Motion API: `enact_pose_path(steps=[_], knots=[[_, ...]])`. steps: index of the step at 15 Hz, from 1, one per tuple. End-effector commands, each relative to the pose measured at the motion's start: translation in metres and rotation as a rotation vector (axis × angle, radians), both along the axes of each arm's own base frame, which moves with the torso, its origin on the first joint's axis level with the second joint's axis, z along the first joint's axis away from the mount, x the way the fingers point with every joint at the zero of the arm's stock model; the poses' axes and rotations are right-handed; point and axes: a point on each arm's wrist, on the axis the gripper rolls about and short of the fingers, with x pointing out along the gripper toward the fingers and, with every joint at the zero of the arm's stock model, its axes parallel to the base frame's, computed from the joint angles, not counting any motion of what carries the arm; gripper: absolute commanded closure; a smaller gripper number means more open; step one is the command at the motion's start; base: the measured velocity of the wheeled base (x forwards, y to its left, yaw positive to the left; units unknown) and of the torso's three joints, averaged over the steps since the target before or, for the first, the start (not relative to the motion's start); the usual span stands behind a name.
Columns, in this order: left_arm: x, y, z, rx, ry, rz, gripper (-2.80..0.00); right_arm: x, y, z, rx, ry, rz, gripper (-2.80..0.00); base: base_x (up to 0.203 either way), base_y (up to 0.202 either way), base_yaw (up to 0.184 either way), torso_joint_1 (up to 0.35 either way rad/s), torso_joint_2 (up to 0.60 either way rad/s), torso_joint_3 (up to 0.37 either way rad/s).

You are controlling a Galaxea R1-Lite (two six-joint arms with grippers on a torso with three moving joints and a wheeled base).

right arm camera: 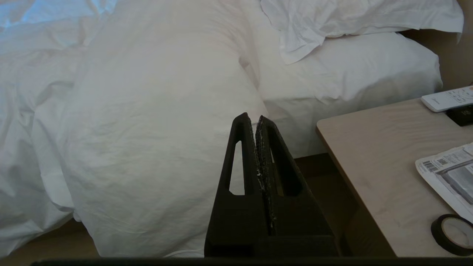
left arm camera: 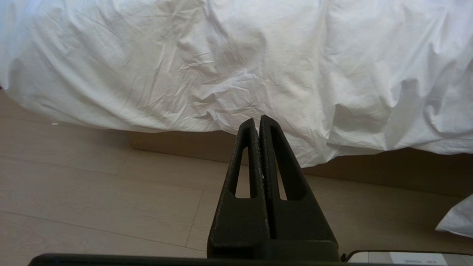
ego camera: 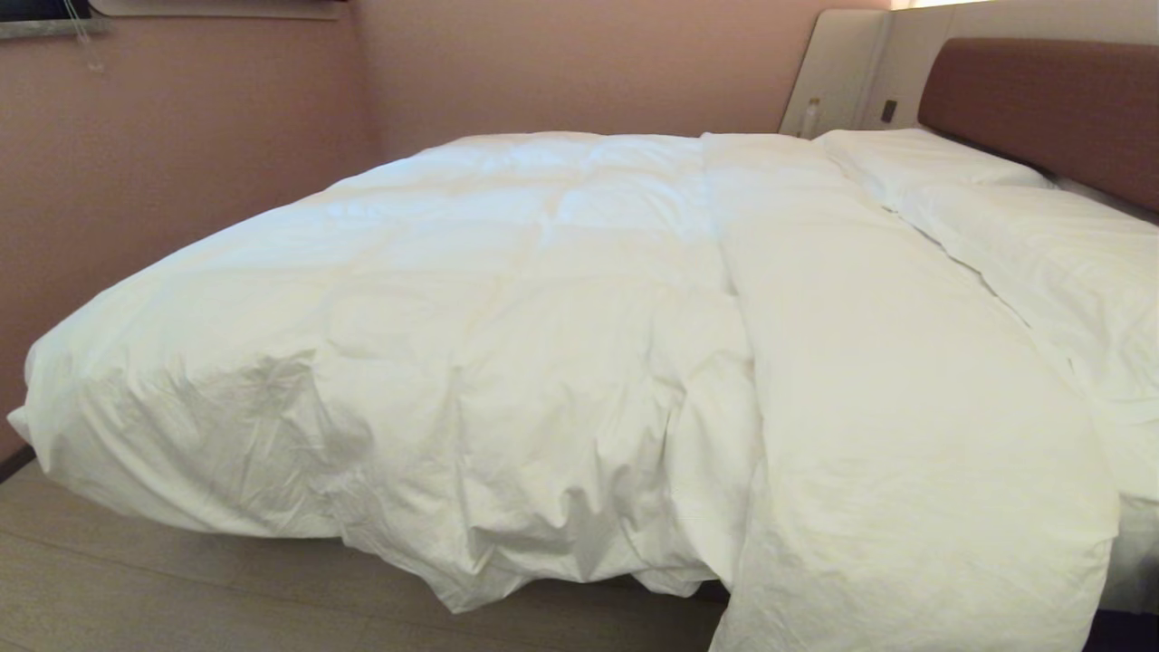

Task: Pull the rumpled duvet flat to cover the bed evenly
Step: Flatten the corners of the folded blanket

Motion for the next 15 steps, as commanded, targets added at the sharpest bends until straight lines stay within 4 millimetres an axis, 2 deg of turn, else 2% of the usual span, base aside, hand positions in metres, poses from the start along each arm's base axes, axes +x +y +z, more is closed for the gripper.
enact_pose_path(steps=[1, 3, 6, 8, 15], knots=[[0.0, 0.0, 0.0, -0.001, 0.0, 0.0, 0.0, -0.012, 0.0, -0.013, -0.019, -0.034, 0.001, 0.0, 0.0, 0.0, 0.0, 0.0, 0.0, 0.0], [0.0, 0.0, 0.0, -0.001, 0.0, 0.0, 0.0, -0.019, 0.0, -0.028, -0.045, -0.051, 0.002, 0.0, 0.0, 0.0, 0.0, 0.0, 0.0, 0.0], [0.0, 0.0, 0.0, -0.001, 0.0, 0.0, 0.0, -0.021, 0.0, -0.038, -0.051, -0.058, 0.005, 0.0, 0.0, 0.0, 0.0, 0.0, 0.0, 0.0], [0.0, 0.0, 0.0, -0.001, 0.0, 0.0, 0.0, -0.026, 0.002, -0.049, -0.052, -0.104, 0.07, 0.0, 0.0, 0.0, 0.0, 0.0, 0.0, 0.0], [0.0, 0.0, 0.0, -0.001, 0.0, 0.0, 0.0, 0.004, 0.004, -0.061, -0.067, -0.208, 0.194, 0.0, 0.0, 0.0, 0.0, 0.0, 0.0, 0.0]])
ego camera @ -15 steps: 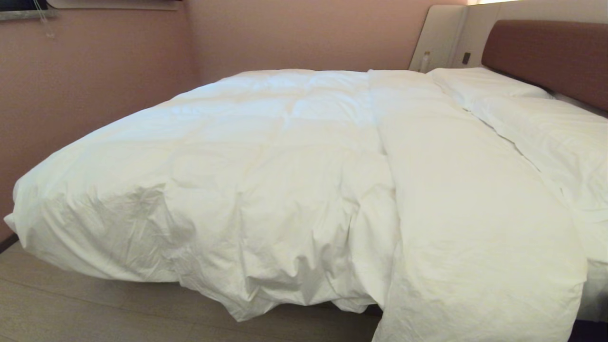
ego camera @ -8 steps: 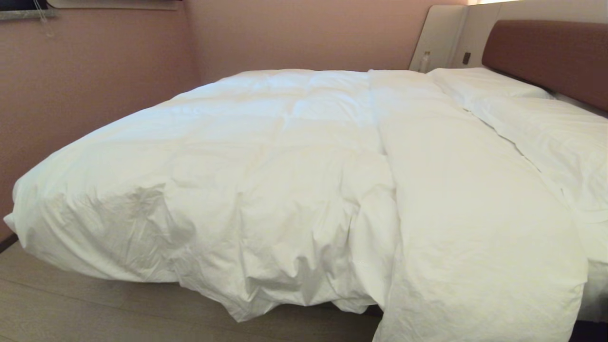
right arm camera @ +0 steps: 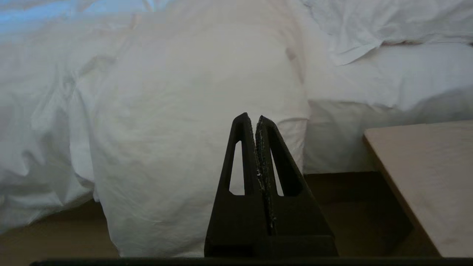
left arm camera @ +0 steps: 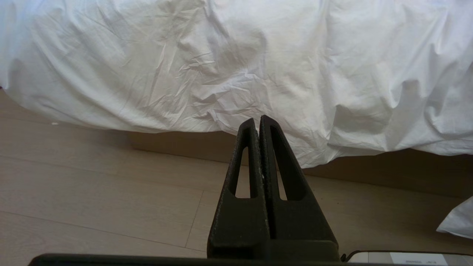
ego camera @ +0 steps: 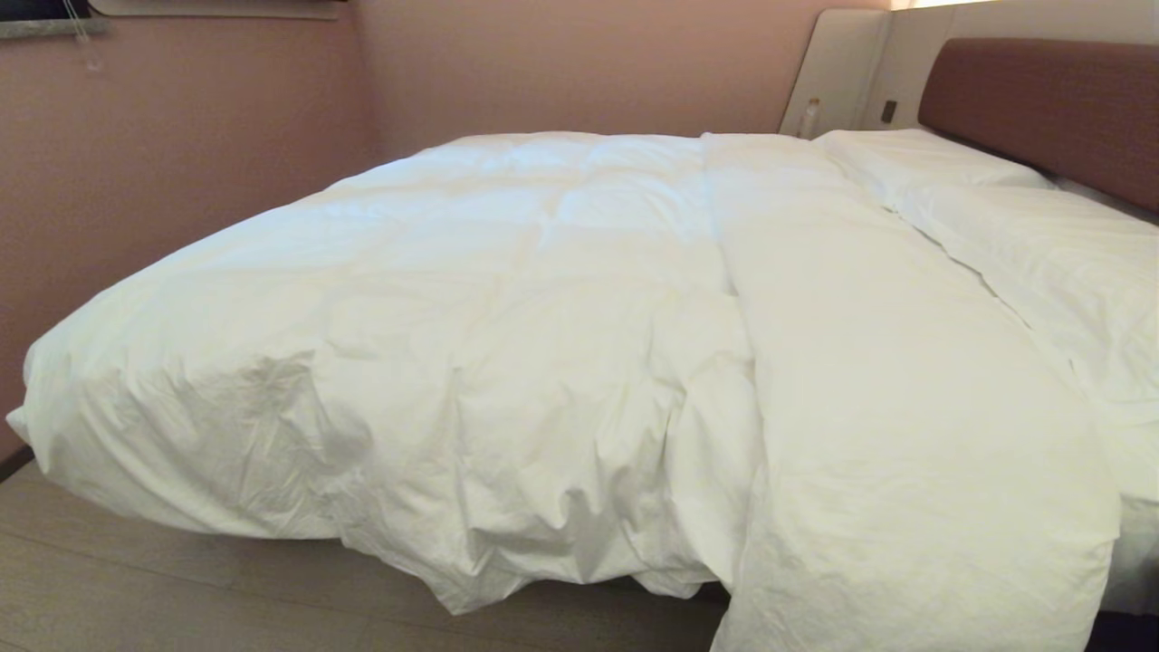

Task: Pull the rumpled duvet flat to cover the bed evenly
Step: Flatten the corners of the folded blanket

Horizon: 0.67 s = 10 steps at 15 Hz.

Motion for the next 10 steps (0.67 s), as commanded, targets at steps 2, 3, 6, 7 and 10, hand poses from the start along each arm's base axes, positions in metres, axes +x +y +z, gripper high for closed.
enact_pose_path(steps=[2, 3, 6, 7, 10], knots=[[0.0, 0.0, 0.0, -0.001, 0.0, 0.0, 0.0, 0.023, 0.001, -0.012, -0.06, -0.095, 0.074, 0.0, 0.0, 0.0, 0.0, 0.0, 0.0, 0.0], [0.0, 0.0, 0.0, -0.001, 0.0, 0.0, 0.0, 0.033, 0.002, -0.024, -0.089, -0.086, 0.088, 0.0, 0.0, 0.0, 0.0, 0.0, 0.0, 0.0], [0.0, 0.0, 0.0, -0.001, 0.0, 0.0, 0.0, 0.05, 0.002, -0.049, -0.155, -0.077, 0.113, 0.0, 0.0, 0.0, 0.0, 0.0, 0.0, 0.0], [0.0, 0.0, 0.0, -0.001, 0.0, 0.0, 0.0, 0.053, 0.003, -0.054, -0.163, -0.071, 0.128, 0.0, 0.0, 0.0, 0.0, 0.0, 0.0, 0.0], [0.0, 0.0, 0.0, -0.001, 0.0, 0.0, 0.0, 0.057, 0.003, -0.065, -0.164, -0.041, 0.151, 0.0, 0.0, 0.0, 0.0, 0.0, 0.0, 0.0]])
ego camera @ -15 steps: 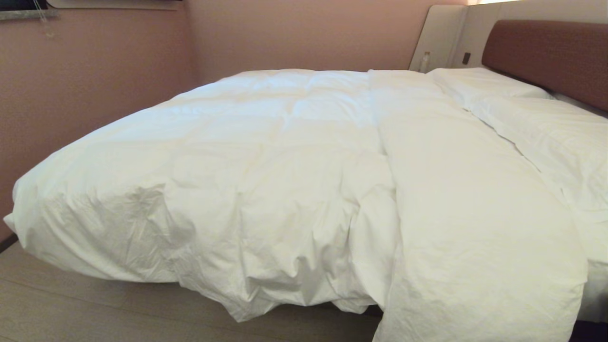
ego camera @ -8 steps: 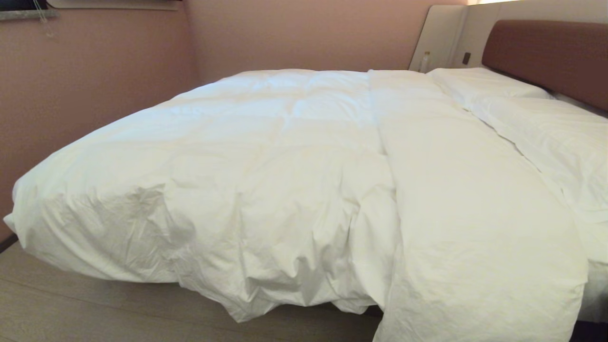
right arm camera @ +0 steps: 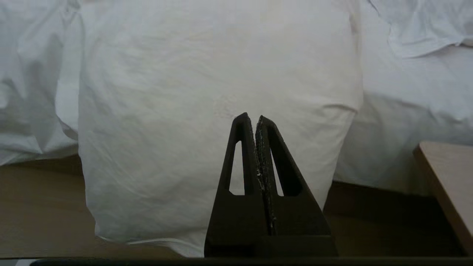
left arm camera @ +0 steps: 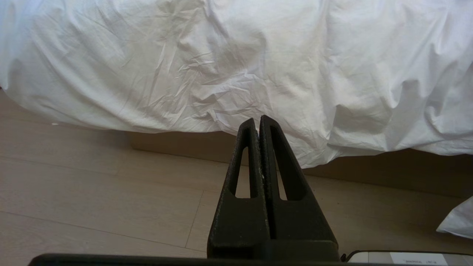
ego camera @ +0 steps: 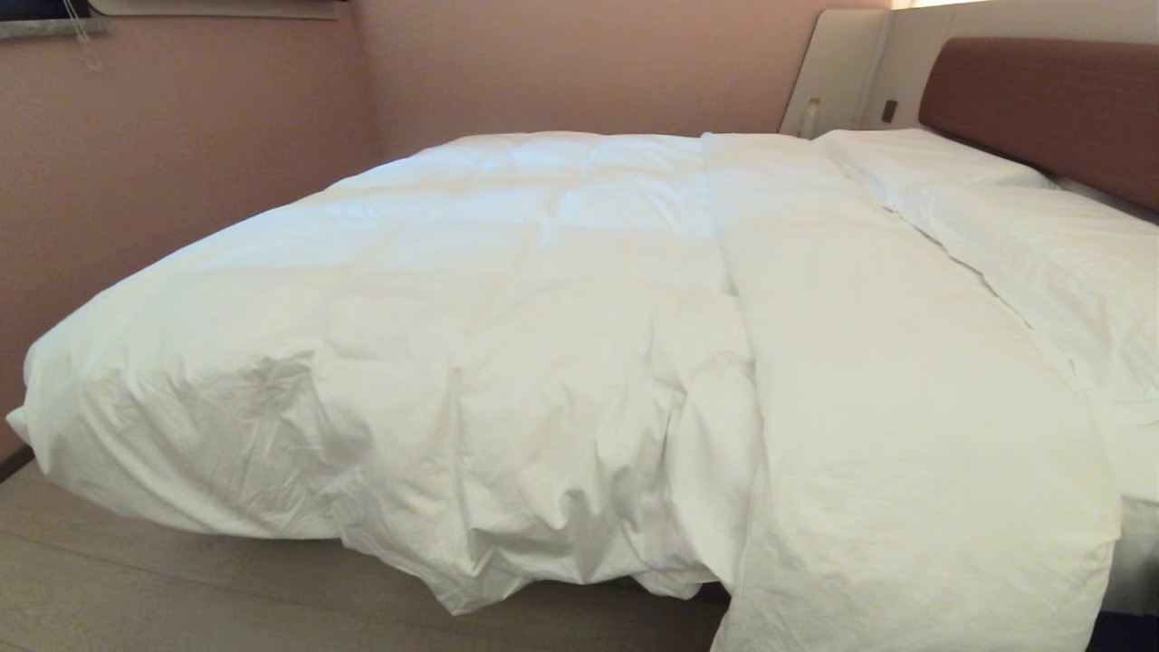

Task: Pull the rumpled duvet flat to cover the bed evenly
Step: Flatten the corners of the folded blanket

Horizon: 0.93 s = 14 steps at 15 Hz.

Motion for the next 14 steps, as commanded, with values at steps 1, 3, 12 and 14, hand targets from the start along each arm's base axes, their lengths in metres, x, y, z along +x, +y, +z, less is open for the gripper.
enact_pose_path(steps=[1, 3, 12, 14], knots=[[0.0, 0.0, 0.0, -0.001, 0.0, 0.0, 0.0, 0.002, 0.0, 0.003, -0.002, -0.08, 0.008, 0.0, 0.0, 0.0, 0.0, 0.0, 0.0, 0.0], [0.0, 0.0, 0.0, -0.001, 0.0, 0.0, 0.0, 0.004, 0.001, -0.006, 0.016, -0.025, 0.028, 0.0, 0.0, 0.0, 0.0, 0.0, 0.0, 0.0], [0.0, 0.0, -0.001, 0.018, 0.005, 0.001, 0.0, 0.004, 0.0, -0.01, 0.056, 0.016, 0.017, 0.0, 0.0, 0.0, 0.0, 0.0, 0.0, 0.0], [0.0, 0.0, 0.0, 0.008, 0.003, 0.003, 0.0, 0.004, 0.0, -0.01, 0.056, 0.016, 0.017, 0.0, 0.0, 0.0, 0.0, 0.0, 0.0, 0.0]])
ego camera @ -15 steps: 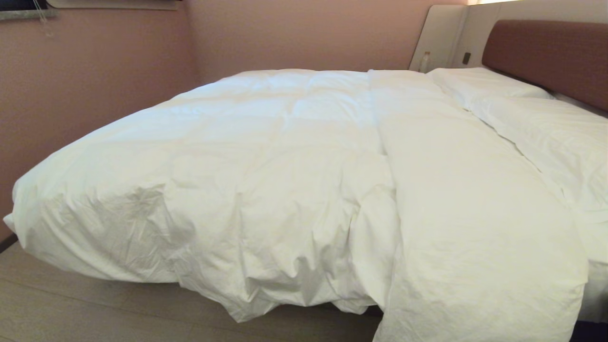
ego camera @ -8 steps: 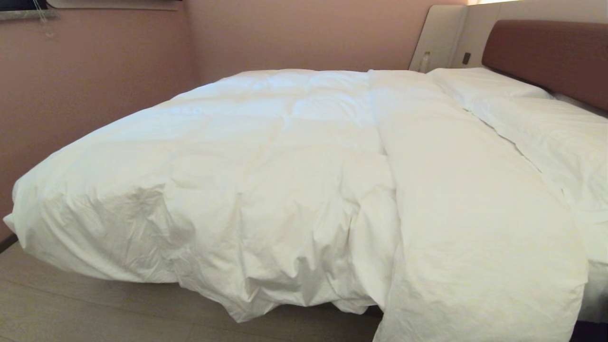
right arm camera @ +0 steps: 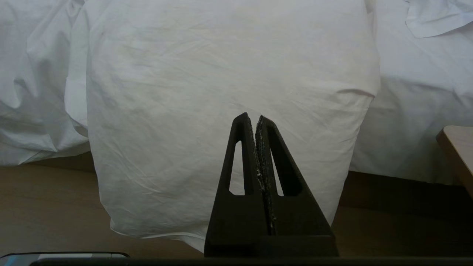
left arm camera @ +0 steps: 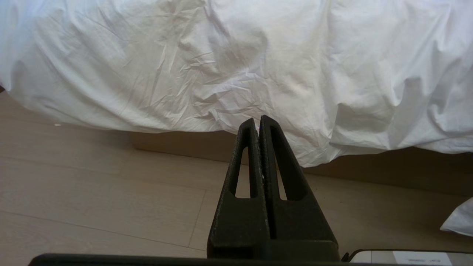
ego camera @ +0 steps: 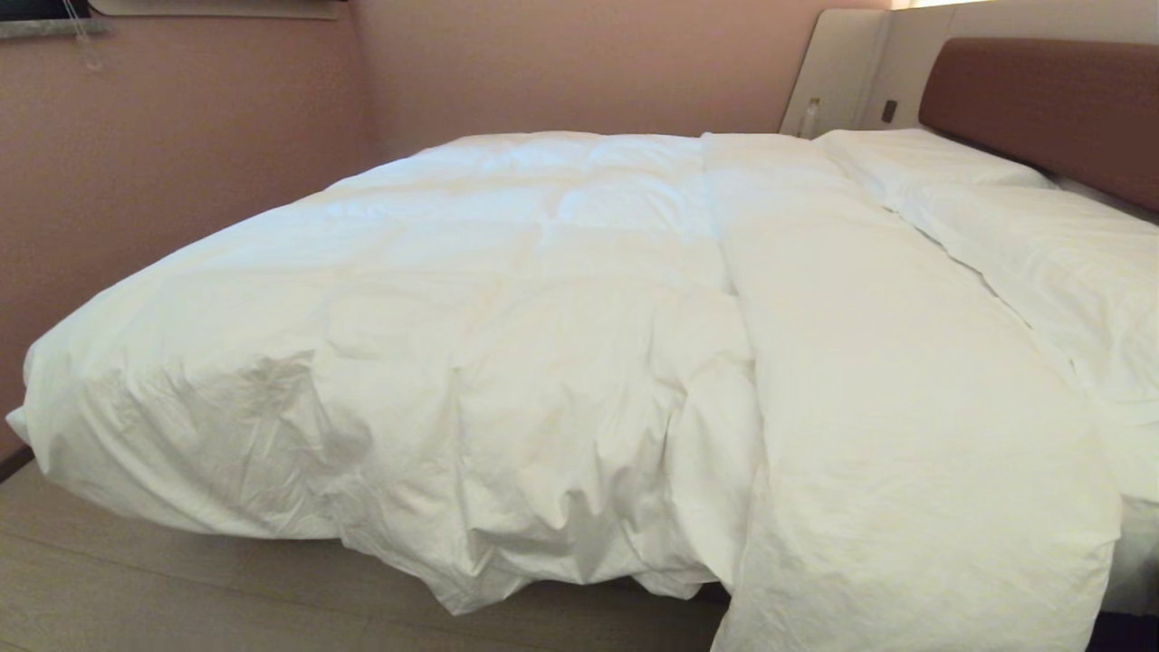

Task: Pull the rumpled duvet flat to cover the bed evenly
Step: Flatten the corners of the folded blanket

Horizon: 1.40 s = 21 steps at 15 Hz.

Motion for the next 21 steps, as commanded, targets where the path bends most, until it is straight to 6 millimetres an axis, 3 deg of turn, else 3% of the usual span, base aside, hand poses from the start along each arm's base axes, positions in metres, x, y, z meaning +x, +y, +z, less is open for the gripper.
enact_pose_path(steps=[1, 21], knots=[[0.0001, 0.0, -0.0002, 0.002, 0.0, 0.0, 0.0, 0.0, 0.0, -0.0001, 0.0, 0.001, -0.001, 0.0, 0.0, 0.0, 0.0, 0.0, 0.0, 0.0], [0.0001, 0.0, 0.0, 0.0, -0.001, -0.002, 0.0, 0.0, 0.0, 0.0, 0.0, -0.001, -0.001, 0.0, -0.014, 0.0, 0.0, 0.0, 0.0, 0.0]])
